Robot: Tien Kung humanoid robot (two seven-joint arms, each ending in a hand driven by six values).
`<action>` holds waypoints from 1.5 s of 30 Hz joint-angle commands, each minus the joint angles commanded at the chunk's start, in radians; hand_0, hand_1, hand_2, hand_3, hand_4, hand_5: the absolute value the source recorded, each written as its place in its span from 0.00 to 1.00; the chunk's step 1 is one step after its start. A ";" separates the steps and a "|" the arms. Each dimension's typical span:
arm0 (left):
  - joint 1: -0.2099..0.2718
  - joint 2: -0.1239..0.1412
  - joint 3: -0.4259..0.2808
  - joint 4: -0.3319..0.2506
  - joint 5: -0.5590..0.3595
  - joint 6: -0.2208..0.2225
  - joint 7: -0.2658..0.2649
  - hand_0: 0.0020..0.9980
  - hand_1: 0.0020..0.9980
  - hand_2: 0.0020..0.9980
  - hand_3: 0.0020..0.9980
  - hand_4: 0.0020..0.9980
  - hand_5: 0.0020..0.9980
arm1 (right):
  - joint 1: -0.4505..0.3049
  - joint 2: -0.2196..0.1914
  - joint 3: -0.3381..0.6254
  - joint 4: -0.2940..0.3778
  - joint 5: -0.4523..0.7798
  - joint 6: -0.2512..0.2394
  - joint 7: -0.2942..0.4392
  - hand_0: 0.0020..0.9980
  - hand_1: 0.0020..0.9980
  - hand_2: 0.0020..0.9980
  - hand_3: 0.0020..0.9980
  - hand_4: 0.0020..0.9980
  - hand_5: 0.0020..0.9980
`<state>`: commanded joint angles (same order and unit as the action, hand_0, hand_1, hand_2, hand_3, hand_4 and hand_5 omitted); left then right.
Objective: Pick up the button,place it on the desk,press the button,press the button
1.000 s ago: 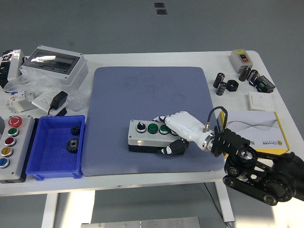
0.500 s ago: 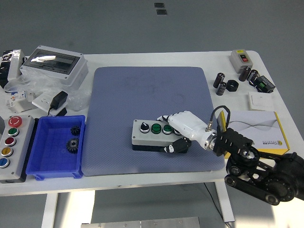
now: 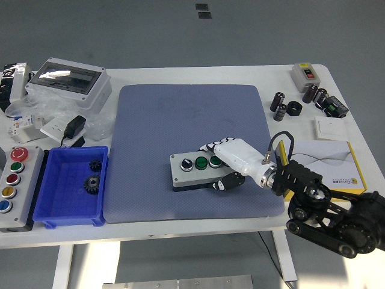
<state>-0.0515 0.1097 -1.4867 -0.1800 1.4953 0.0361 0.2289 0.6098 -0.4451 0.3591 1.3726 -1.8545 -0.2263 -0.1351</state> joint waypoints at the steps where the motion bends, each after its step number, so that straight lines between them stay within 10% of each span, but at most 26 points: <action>1: 0.000 0.000 0.000 0.000 0.001 0.000 0.000 0.63 0.60 0.53 0.59 0.67 0.14 | 0.000 -0.001 0.001 0.001 0.002 0.002 0.000 0.84 0.79 0.79 0.79 0.51 0.00; 15: 0.002 -0.001 -0.001 0.000 0.005 -0.003 0.003 0.63 0.60 0.53 0.58 0.66 0.14 | -0.003 -0.002 0.025 0.001 0.030 0.035 -0.012 0.83 0.79 0.78 0.81 0.52 0.00; 29: 0.002 -0.001 -0.014 0.000 0.020 -0.015 0.003 0.62 0.59 0.53 0.58 0.65 0.13 | -0.012 -0.022 0.114 0.056 0.178 0.175 -0.004 0.82 0.79 0.78 0.85 0.56 0.01; 35: 0.001 -0.001 -0.015 0.000 0.023 -0.016 0.003 0.63 0.59 0.52 0.58 0.65 0.13 | -0.020 -0.029 0.136 0.077 0.246 0.193 -0.001 0.82 0.81 0.79 0.92 0.68 0.09; 36: 0.001 -0.002 -0.015 0.000 0.023 -0.016 0.003 0.63 0.59 0.52 0.58 0.64 0.12 | -0.021 -0.029 0.137 0.078 0.252 0.194 -0.001 0.91 0.89 0.91 1.00 0.78 0.17; 45: 0.001 -0.002 -0.017 0.000 0.024 -0.017 0.002 0.62 0.59 0.52 0.58 0.64 0.12 | -0.028 -0.037 0.147 0.084 0.295 0.202 -0.005 0.92 0.91 0.94 1.00 0.80 0.17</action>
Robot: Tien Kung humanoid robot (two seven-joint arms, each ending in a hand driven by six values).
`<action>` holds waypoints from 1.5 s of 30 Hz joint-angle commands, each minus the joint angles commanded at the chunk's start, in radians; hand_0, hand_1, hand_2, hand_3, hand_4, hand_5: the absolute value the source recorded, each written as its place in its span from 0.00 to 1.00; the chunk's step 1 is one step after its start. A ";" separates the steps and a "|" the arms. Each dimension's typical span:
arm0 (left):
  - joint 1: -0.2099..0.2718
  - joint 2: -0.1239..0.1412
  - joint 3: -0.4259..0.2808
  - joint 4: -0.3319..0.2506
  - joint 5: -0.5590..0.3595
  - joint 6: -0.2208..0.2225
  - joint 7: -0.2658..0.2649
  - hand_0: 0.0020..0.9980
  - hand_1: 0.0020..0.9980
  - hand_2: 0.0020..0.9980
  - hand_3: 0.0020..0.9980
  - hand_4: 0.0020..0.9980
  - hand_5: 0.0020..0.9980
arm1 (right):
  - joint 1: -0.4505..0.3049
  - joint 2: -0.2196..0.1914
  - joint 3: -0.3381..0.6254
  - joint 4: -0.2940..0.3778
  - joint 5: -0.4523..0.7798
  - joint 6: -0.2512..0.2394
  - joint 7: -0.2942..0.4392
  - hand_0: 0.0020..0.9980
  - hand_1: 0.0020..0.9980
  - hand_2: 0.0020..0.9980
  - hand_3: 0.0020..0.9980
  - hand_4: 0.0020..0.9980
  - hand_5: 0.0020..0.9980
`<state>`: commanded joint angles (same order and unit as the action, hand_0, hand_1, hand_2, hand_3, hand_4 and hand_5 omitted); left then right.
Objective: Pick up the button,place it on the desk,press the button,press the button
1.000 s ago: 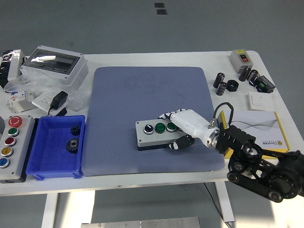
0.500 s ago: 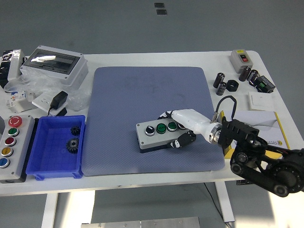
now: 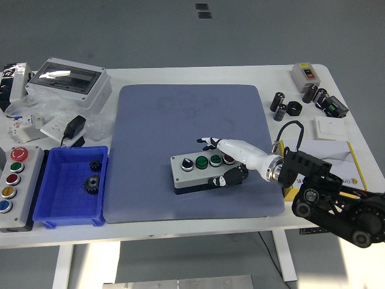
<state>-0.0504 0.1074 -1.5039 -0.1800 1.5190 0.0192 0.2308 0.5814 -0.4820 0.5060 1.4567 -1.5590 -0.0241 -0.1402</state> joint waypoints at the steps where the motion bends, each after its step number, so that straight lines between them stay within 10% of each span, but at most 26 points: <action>1: 0.000 0.000 0.000 0.000 0.000 0.000 0.000 0.62 0.59 0.52 0.58 0.64 0.12 | -0.001 -0.002 0.002 0.002 0.003 0.000 -0.001 0.92 0.91 0.94 1.00 0.80 0.17; 45: 0.010 -0.005 0.003 0.000 -0.013 0.009 -0.005 0.63 0.58 0.52 0.58 0.60 0.08 | -0.142 -0.141 0.119 0.112 0.193 0.023 0.014 0.80 0.85 0.93 1.00 0.82 0.22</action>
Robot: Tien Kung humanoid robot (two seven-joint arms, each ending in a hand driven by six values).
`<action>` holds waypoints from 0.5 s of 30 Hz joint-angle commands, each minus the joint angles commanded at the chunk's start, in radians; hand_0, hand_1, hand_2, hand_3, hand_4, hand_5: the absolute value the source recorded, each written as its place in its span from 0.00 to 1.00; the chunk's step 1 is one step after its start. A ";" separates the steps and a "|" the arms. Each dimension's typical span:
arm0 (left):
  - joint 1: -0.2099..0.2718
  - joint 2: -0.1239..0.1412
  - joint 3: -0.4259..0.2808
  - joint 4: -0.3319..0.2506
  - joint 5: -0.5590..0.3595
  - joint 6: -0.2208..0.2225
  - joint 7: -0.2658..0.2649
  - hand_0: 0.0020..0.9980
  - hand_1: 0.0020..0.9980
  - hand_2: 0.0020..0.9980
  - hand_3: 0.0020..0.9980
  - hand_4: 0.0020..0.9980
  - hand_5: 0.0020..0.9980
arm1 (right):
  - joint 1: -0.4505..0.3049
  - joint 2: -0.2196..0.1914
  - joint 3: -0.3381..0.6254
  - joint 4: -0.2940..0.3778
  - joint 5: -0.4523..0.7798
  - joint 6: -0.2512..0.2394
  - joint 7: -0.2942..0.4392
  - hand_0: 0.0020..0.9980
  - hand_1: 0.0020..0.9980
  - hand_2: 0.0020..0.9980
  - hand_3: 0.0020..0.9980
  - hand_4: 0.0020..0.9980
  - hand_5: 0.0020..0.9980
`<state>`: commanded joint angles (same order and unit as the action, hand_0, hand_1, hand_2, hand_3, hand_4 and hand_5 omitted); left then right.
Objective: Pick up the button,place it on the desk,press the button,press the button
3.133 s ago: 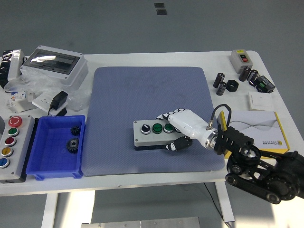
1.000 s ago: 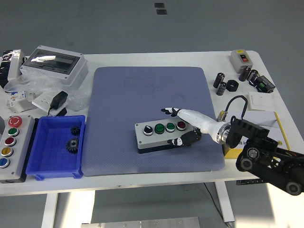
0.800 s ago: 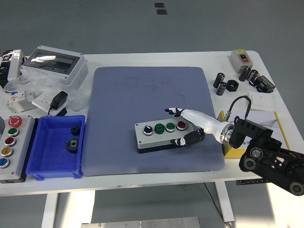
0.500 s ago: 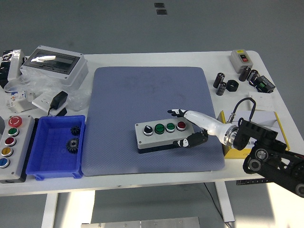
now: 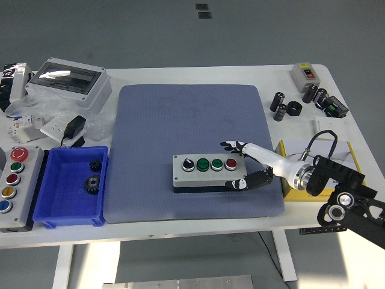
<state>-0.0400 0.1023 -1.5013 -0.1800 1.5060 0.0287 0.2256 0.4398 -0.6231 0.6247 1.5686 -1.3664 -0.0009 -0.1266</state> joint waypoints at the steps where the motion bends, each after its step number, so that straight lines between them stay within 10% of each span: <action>1: 0.000 0.000 0.000 0.000 0.000 0.000 0.000 0.63 0.58 0.52 0.58 0.60 0.08 | -0.003 -0.001 0.002 0.002 0.001 -0.002 0.002 0.80 0.85 0.93 1.00 0.82 0.22; 10: 0.000 -0.001 0.004 0.000 -0.006 0.001 0.000 0.63 0.58 0.52 0.58 0.60 0.08 | -0.036 -0.029 0.055 0.071 -0.091 -0.157 0.046 0.77 0.84 0.92 1.00 0.80 0.25; 15: 0.007 0.000 0.006 0.000 -0.016 0.002 0.001 0.62 0.58 0.52 0.58 0.60 0.08 | -0.041 -0.105 0.110 0.183 -0.195 -0.219 -0.047 0.76 0.83 0.92 1.00 0.79 0.26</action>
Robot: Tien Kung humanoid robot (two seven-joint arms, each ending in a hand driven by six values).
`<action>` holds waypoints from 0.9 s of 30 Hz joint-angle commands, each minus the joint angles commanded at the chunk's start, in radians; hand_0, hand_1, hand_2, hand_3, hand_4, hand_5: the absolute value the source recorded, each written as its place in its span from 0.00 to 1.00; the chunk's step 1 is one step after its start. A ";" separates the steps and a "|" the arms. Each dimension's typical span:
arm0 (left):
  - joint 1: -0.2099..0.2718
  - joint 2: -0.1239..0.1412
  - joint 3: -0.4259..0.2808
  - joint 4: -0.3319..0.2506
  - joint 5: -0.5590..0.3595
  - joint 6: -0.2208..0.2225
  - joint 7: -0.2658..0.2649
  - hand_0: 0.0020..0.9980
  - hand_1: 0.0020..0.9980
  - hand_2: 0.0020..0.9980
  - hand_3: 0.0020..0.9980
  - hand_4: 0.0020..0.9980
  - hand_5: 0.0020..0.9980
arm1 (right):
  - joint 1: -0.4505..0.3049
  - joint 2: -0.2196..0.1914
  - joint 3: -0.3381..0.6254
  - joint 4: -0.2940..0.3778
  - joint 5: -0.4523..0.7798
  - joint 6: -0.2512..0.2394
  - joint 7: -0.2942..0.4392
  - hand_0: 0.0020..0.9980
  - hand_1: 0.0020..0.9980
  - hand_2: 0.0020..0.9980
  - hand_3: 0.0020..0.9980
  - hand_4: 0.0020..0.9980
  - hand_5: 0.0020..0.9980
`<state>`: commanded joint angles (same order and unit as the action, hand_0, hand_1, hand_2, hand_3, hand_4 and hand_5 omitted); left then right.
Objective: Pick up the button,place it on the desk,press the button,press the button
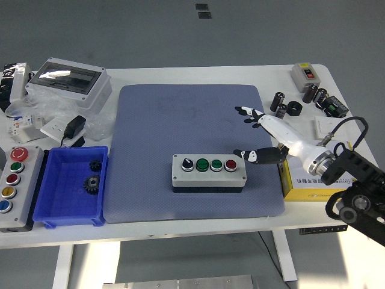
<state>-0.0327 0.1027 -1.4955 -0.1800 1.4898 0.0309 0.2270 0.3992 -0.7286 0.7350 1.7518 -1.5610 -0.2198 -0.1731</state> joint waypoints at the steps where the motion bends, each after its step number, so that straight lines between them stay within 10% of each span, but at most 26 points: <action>1: 0.002 0.001 0.000 0.000 -0.002 0.001 0.001 0.62 0.58 0.52 0.58 0.60 0.08 | 0.008 -0.017 -0.003 0.027 0.001 0.022 -0.028 0.76 0.83 0.92 1.00 0.79 0.26; 8: 0.004 0.004 0.004 0.000 -0.013 0.002 0.001 0.62 0.58 0.52 0.58 0.60 0.08 | 0.056 -0.047 -0.013 0.027 0.188 0.178 -0.152 0.77 0.85 0.93 1.00 0.81 0.25; 9: 0.003 0.004 0.005 0.000 -0.014 0.001 0.001 0.62 0.58 0.52 0.58 0.59 0.08 | 0.059 -0.047 -0.015 0.027 0.211 0.198 -0.160 0.53 0.68 0.68 0.88 0.77 0.29; 14: 0.004 0.005 0.007 0.000 -0.016 0.001 0.001 0.62 0.58 0.52 0.58 0.59 0.08 | 0.072 -0.045 -0.004 0.027 0.335 0.304 -0.189 0.53 0.68 0.68 0.88 0.77 0.29; 15: 0.005 0.005 0.005 0.000 -0.014 0.001 0.003 0.62 0.58 0.52 0.58 0.60 0.09 | 0.076 -0.044 0.001 0.027 0.360 0.326 -0.192 0.12 0.24 0.31 0.70 0.55 0.01; 27: 0.002 0.004 0.007 0.000 -0.013 0.000 0.005 0.62 0.58 0.52 0.58 0.60 0.09 | 0.111 -0.004 -0.018 0.027 0.438 0.357 -0.192 0.03 0.13 0.18 0.69 0.52 0.00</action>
<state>-0.0303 0.1067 -1.4881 -0.1800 1.4767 0.0307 0.2316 0.5099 -0.7326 0.7174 1.7790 -1.1234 0.1373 -0.3654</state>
